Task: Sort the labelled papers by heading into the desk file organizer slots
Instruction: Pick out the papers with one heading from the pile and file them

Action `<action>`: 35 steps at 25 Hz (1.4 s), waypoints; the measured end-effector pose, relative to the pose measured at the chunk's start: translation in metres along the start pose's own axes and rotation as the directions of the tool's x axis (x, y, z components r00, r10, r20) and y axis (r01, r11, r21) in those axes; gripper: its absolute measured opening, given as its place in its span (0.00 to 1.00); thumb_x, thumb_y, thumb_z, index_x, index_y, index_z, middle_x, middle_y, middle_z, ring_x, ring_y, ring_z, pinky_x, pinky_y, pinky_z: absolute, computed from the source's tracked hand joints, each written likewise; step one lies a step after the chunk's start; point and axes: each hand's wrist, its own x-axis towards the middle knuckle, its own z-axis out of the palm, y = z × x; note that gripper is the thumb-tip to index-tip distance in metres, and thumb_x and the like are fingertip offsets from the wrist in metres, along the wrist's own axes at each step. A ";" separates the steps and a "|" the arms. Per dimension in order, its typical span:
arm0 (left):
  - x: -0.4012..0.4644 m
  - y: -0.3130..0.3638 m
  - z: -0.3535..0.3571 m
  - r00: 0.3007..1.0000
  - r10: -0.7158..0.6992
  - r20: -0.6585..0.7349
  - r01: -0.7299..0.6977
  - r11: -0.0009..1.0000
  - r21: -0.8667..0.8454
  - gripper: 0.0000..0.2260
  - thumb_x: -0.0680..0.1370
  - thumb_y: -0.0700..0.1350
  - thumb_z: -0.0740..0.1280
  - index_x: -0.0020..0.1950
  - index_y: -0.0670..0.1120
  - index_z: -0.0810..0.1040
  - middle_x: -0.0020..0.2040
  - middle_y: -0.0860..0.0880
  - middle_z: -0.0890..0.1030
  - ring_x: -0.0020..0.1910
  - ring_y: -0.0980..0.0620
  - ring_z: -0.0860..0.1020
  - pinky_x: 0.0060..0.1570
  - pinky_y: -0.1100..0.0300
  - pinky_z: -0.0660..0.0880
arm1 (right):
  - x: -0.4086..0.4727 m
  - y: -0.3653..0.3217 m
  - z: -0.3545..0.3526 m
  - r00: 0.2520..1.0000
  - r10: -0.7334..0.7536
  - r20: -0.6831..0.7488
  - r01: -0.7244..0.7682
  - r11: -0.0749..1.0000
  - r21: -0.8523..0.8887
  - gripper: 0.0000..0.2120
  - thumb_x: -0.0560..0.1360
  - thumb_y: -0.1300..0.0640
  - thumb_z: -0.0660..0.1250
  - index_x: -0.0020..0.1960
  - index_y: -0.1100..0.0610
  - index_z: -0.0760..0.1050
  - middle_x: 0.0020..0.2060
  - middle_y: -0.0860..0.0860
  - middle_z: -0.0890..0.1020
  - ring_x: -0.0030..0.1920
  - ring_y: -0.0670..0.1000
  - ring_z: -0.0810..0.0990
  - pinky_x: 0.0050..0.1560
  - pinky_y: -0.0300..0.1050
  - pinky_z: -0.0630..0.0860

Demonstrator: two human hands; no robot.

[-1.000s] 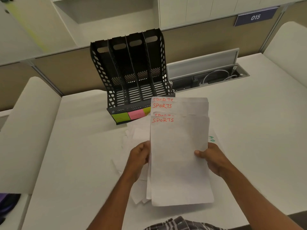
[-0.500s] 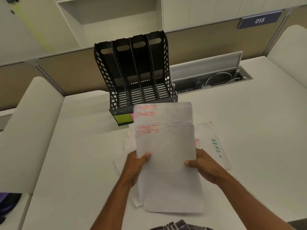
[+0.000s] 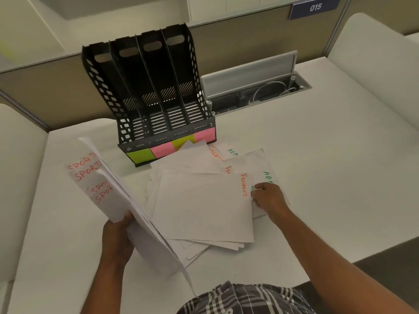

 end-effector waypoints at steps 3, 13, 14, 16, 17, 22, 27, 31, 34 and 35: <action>-0.001 0.004 0.013 0.999 0.022 0.046 -0.024 0.999 0.044 0.16 0.73 0.37 0.70 0.61 0.42 0.79 0.51 0.42 0.82 0.56 0.37 0.77 0.60 0.37 0.74 | -0.007 -0.001 0.014 0.997 -0.074 -0.024 0.068 0.979 -0.192 0.03 0.73 0.59 0.71 0.46 0.53 0.79 0.45 0.51 0.83 0.47 0.55 0.82 0.46 0.47 0.77; -0.010 0.002 0.020 0.999 0.046 0.014 -0.046 0.999 -0.014 0.13 0.77 0.36 0.67 0.57 0.49 0.81 0.48 0.53 0.87 0.48 0.52 0.83 0.42 0.60 0.83 | -0.045 0.019 0.022 0.493 -0.858 0.144 0.865 0.467 -0.182 0.09 0.72 0.68 0.71 0.47 0.59 0.87 0.44 0.49 0.87 0.45 0.47 0.84 0.51 0.33 0.77; -0.011 0.002 0.020 0.999 0.046 0.004 -0.046 0.999 -0.025 0.13 0.77 0.36 0.67 0.57 0.49 0.81 0.48 0.53 0.87 0.48 0.52 0.83 0.44 0.59 0.83 | -0.045 0.025 0.020 0.459 -0.881 0.117 0.886 0.442 -0.142 0.10 0.72 0.69 0.70 0.47 0.60 0.87 0.45 0.51 0.87 0.47 0.46 0.84 0.53 0.36 0.79; -0.011 0.000 0.018 0.999 0.046 -0.013 -0.046 0.997 -0.056 0.14 0.78 0.34 0.65 0.59 0.48 0.80 0.49 0.52 0.86 0.49 0.51 0.82 0.46 0.58 0.83 | -0.043 0.032 0.016 0.482 -0.875 0.041 0.875 0.477 -0.086 0.08 0.71 0.70 0.72 0.46 0.61 0.86 0.44 0.51 0.87 0.48 0.42 0.83 0.54 0.34 0.78; -0.011 -0.001 0.018 0.999 0.044 -0.013 -0.044 0.996 -0.080 0.15 0.78 0.33 0.64 0.61 0.48 0.79 0.50 0.52 0.86 0.50 0.51 0.82 0.48 0.57 0.83 | -0.042 0.032 0.015 0.523 -0.852 0.010 0.850 0.521 -0.072 0.07 0.71 0.70 0.73 0.45 0.61 0.85 0.43 0.51 0.86 0.49 0.40 0.82 0.54 0.32 0.76; -0.012 -0.005 0.021 0.999 0.026 -0.019 -0.028 0.987 -0.158 0.18 0.78 0.32 0.62 0.53 0.51 0.86 0.49 0.53 0.87 0.47 0.53 0.85 0.49 0.56 0.83 | -0.055 0.025 0.012 0.498 -0.860 0.111 0.863 0.503 0.032 0.10 0.69 0.64 0.78 0.39 0.62 0.75 0.37 0.53 0.80 0.41 0.51 0.78 0.45 0.39 0.75; -0.010 -0.001 0.017 0.997 0.020 -0.076 -0.038 0.969 -0.242 0.21 0.77 0.32 0.62 0.46 0.54 0.88 0.45 0.54 0.87 0.43 0.54 0.85 0.48 0.56 0.83 | -0.072 0.017 0.018 0.586 -0.787 0.193 0.769 0.615 0.176 0.15 0.66 0.62 0.79 0.36 0.59 0.72 0.36 0.48 0.80 0.39 0.48 0.78 0.42 0.34 0.73; -0.009 -0.001 0.013 0.995 0.038 -0.096 -0.061 0.964 -0.259 0.21 0.78 0.31 0.62 0.46 0.54 0.88 0.44 0.54 0.87 0.42 0.55 0.85 0.46 0.56 0.83 | -0.061 0.002 0.012 0.791 -0.556 0.254 0.417 0.795 0.440 0.11 0.69 0.58 0.78 0.33 0.50 0.78 0.34 0.44 0.84 0.39 0.42 0.81 0.40 0.32 0.77; -0.010 -0.002 0.011 0.994 0.038 -0.098 -0.064 0.958 -0.278 0.18 0.78 0.31 0.62 0.54 0.50 0.86 0.45 0.54 0.87 0.42 0.54 0.85 0.45 0.56 0.83 | -0.052 -0.010 0.002 0.802 -0.539 0.257 0.353 0.775 0.524 0.04 0.72 0.53 0.74 0.39 0.52 0.82 0.38 0.51 0.86 0.40 0.49 0.84 0.42 0.40 0.80; -0.011 -0.003 0.010 0.994 0.040 -0.102 -0.067 0.958 -0.279 0.18 0.78 0.31 0.62 0.55 0.50 0.85 0.46 0.54 0.87 0.43 0.54 0.85 0.45 0.56 0.84 | -0.049 -0.013 0.000 0.806 -0.536 0.251 0.348 0.773 0.531 0.05 0.73 0.53 0.74 0.42 0.54 0.84 0.41 0.53 0.87 0.42 0.51 0.85 0.43 0.42 0.81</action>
